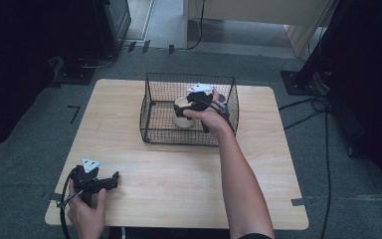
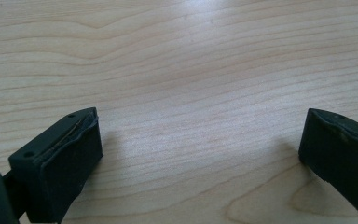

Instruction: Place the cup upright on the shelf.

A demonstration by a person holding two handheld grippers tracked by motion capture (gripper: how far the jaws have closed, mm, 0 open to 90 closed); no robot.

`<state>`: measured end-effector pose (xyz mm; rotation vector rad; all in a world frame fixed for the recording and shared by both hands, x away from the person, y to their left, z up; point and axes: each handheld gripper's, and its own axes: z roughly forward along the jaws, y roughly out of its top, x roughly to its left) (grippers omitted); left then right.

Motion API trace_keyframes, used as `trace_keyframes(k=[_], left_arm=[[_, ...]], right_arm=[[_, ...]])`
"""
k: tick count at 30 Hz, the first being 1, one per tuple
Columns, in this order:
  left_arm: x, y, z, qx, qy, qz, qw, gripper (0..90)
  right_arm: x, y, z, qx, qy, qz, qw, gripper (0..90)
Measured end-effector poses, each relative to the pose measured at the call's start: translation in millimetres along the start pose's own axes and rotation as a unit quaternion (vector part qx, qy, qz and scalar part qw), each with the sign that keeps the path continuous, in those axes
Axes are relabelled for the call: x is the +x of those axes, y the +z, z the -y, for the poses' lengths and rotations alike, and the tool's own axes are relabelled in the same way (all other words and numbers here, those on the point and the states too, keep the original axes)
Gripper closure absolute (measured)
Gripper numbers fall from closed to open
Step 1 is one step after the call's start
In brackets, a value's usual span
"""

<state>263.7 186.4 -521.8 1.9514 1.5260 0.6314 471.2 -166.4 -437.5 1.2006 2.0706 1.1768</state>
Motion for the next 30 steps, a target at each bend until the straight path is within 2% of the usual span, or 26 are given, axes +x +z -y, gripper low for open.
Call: trace_keyframes(k=[6, 13, 15, 17, 26, 30], left_arm=[[0.0, 0.1, 0.0, -0.001, 0.000, 0.000, 1.0000, 0.0], [-0.1, 0.1, 0.1, -0.001, -0.001, 0.000, 1.0000, 0.0], [0.0, 0.0, 0.0, 0.000, 0.000, 0.000, 1.0000, 0.0], [0.0, 0.1, 0.1, -0.001, 0.000, 0.000, 1.0000, 0.0], [-0.2, 0.2, 0.1, -0.002, -0.001, 0.000, 1.0000, 0.0], [-0.2, 0.3, 0.1, -0.002, -0.001, 0.000, 1.0000, 0.0]], right_arm=[[-2.0, -16.5, -14.5, -0.022, 0.003, 0.006, 0.9997, 0.0], [-1.9, -36.1, -22.2, -0.042, -0.011, 0.013, 0.9990, 0.0], [-0.8, -43.7, -20.6, -0.034, -0.021, 0.011, 0.9991, 0.0], [0.5, -50.0, -18.8, -0.037, -0.024, 0.008, 0.9990, 0.0], [8.3, -74.1, -7.4, -0.029, -0.014, -0.003, 0.9995, 0.0], [15.2, -85.8, 0.2, -0.022, -0.024, -0.005, 0.9995, 0.0]])
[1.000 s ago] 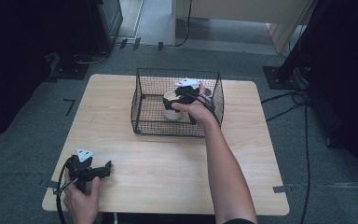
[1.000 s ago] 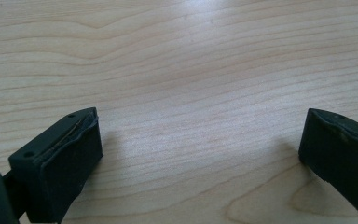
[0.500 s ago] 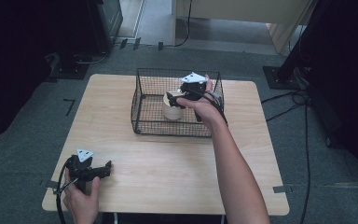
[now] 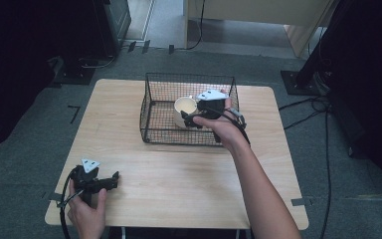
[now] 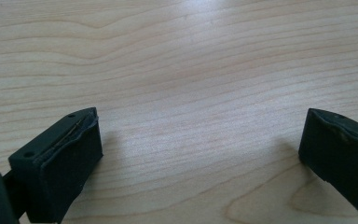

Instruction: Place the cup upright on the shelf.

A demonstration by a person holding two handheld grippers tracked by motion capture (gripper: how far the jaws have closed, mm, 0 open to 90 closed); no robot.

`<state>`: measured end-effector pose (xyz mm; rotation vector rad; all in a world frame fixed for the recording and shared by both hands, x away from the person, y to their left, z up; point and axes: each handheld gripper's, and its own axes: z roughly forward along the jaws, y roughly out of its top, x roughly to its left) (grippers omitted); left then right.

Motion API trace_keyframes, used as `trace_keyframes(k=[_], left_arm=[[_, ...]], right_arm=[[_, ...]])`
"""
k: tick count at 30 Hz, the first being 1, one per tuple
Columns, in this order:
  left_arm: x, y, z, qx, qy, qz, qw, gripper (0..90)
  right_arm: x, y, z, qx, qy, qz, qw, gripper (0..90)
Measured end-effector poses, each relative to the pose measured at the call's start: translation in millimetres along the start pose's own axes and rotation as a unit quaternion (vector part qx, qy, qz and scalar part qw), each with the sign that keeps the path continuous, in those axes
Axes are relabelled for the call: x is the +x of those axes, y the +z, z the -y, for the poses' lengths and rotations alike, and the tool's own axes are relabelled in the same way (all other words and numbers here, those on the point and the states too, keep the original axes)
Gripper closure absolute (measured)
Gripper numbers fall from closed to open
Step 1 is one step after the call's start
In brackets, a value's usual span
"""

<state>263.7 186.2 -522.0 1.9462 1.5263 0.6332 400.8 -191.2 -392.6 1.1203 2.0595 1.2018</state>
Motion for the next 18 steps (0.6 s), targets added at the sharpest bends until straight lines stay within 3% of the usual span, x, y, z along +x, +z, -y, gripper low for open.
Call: trace_keyframes(k=[2, 9, 18], left_arm=[[0.0, 0.0, 0.0, 0.000, 0.000, 0.000, 1.0000, 0.0], [0.1, 0.0, 0.0, 0.000, 0.001, 0.000, 1.0000, 0.0], [0.1, 0.1, 0.0, 0.000, 0.001, 0.000, 1.0000, 0.0]], right_arm=[[4.2, -7.9, 5.0, -0.005, -0.003, -0.011, 0.9999, 0.0], [15.1, -29.6, 21.4, -0.017, -0.016, -0.018, 0.9996, 0.0], [13.0, -47.8, 43.7, -0.023, -0.013, -0.011, 0.9996, 0.0]])
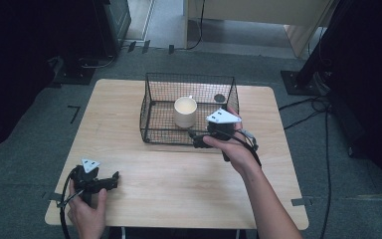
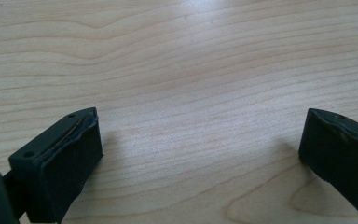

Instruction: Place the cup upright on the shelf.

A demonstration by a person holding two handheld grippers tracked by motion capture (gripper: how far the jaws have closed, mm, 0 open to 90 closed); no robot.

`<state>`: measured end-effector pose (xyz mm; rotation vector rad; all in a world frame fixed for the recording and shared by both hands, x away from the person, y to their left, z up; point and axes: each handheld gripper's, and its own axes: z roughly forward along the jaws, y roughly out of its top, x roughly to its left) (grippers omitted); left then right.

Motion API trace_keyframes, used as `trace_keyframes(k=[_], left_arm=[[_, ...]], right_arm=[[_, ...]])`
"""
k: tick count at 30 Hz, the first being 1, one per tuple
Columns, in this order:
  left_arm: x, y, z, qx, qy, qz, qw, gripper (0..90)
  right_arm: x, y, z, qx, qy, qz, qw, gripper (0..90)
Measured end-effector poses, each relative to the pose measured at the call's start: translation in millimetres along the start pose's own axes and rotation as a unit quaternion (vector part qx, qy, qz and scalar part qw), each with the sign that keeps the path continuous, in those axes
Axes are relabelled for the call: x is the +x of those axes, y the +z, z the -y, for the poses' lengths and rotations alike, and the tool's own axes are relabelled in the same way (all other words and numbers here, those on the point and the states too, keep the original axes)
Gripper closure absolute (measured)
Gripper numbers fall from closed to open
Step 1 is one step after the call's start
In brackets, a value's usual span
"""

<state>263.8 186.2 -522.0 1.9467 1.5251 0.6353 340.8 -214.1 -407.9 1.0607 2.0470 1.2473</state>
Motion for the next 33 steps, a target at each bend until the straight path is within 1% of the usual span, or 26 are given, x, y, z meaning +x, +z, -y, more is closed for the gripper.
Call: trace_keyframes(k=[1, 3, 4, 5, 8, 9, 11, 13, 17, 18, 19, 25, 27, 30, 33], left_arm=[[-0.1, 0.0, 0.0, 0.000, -0.001, 0.000, 1.0000, 0.0], [-0.2, 0.1, 0.0, 0.000, -0.001, 0.000, 1.0000, 0.0], [-0.2, 0.1, 0.0, 0.000, -0.001, 0.000, 1.0000, 0.0], [-0.1, 0.1, 0.0, -0.001, -0.001, 0.000, 1.0000, 0.0], [0.0, -0.1, 0.0, 0.000, 0.000, 0.000, 1.0000, 0.0], [0.0, -0.1, 0.0, 0.000, 0.000, 0.000, 1.0000, 0.0], [-0.2, 0.0, 0.0, 0.000, -0.002, 0.000, 1.0000, 0.0], [-0.2, 0.1, 0.1, 0.000, -0.002, 0.000, 1.0000, 0.0], [-0.1, 0.0, 0.1, 0.000, 0.000, 0.001, 1.0000, 0.0], [-0.1, 0.0, 0.1, 0.000, 0.000, 0.001, 1.0000, 0.0], [-0.1, -0.1, 0.1, 0.000, 0.000, 0.000, 1.0000, 0.0], [-0.1, 0.0, 0.1, 0.000, -0.001, 0.000, 1.0000, 0.0], [-0.1, 0.0, 0.1, 0.000, -0.001, 0.001, 1.0000, 0.0], [-0.1, 0.0, 0.1, 0.000, -0.001, 0.001, 1.0000, 0.0], [-0.1, 0.0, 0.1, 0.000, -0.001, 0.001, 1.0000, 0.0]], right_arm=[[0.1, -4.3, 5.9, -0.001, 0.001, 0.002, 1.0000, 0.0], [0.7, -8.4, 11.4, -0.002, 0.003, 0.001, 1.0000, 0.0], [0.7, -8.4, 11.4, -0.002, 0.003, 0.001, 1.0000, 0.0], [1.7, -11.9, 16.7, -0.003, 0.003, 0.001, 1.0000, 0.0], [2.5, -15.1, 21.5, -0.002, 0.000, 0.001, 1.0000, 0.0], [3.2, -18.8, 26.8, -0.001, 0.002, 0.003, 1.0000, 0.0], [3.3, -19.9, 28.7, -0.001, 0.003, 0.003, 1.0000, 0.0], [3.8, -24.2, 37.1, 0.001, 0.005, 0.004, 1.0000, 0.0], [3.3, -30.0, 46.2, 0.002, 0.006, 0.007, 1.0000, 0.0], [3.3, -30.0, 46.2, 0.002, 0.006, 0.007, 1.0000, 0.0], [2.5, -33.6, 50.7, 0.003, 0.010, 0.008, 0.9999, 0.0], [-3.0, -44.5, 64.6, 0.006, 0.013, 0.017, 0.9998, 0.0], [-4.0, -46.3, 66.7, 0.007, 0.015, 0.017, 0.9997, 0.0], [-7.2, -55.0, 74.2, 0.008, 0.019, 0.021, 0.9996, 0.0], [-9.6, -59.8, 79.2, 0.008, 0.019, 0.025, 0.9995, 0.0]])
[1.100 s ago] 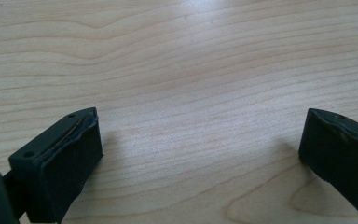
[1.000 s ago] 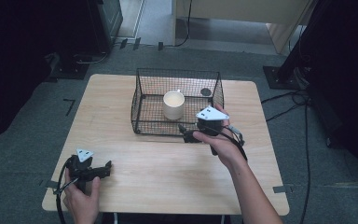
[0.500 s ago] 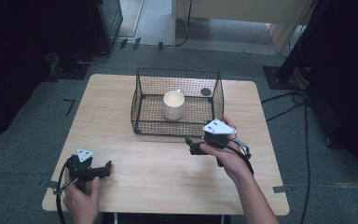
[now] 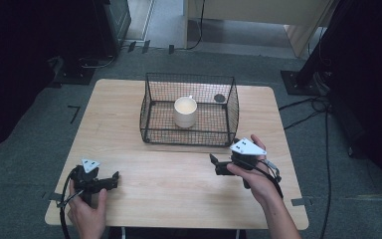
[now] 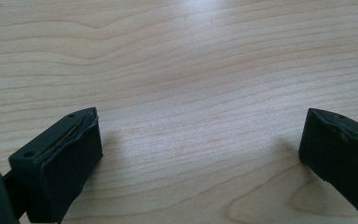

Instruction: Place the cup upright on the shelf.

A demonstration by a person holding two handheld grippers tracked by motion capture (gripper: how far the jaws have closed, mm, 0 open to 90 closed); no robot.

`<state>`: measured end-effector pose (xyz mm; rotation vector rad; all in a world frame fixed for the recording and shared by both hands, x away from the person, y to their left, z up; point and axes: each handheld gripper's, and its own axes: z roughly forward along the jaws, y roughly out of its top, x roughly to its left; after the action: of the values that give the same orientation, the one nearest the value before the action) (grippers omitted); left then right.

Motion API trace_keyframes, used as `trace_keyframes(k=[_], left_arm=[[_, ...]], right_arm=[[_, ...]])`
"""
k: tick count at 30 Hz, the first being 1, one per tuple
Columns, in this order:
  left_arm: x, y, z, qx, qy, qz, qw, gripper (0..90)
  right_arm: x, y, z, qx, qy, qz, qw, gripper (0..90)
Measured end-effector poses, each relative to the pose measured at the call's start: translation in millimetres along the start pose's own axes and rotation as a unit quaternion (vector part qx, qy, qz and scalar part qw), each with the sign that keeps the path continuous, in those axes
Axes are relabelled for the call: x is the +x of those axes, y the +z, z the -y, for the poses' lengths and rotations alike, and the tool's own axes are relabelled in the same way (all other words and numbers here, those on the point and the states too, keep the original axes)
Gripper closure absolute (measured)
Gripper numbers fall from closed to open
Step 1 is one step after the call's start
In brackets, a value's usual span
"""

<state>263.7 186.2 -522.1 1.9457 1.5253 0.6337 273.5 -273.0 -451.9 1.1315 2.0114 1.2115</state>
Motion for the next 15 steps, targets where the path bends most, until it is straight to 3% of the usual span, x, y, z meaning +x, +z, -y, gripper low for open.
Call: trace_keyframes(k=[15], left_arm=[[0.1, -0.1, 0.0, 0.001, 0.001, 0.000, 1.0000, 0.0]], right_arm=[[-23.7, -25.0, 26.3, 0.003, 0.022, 0.020, 0.9996, 0.0]])
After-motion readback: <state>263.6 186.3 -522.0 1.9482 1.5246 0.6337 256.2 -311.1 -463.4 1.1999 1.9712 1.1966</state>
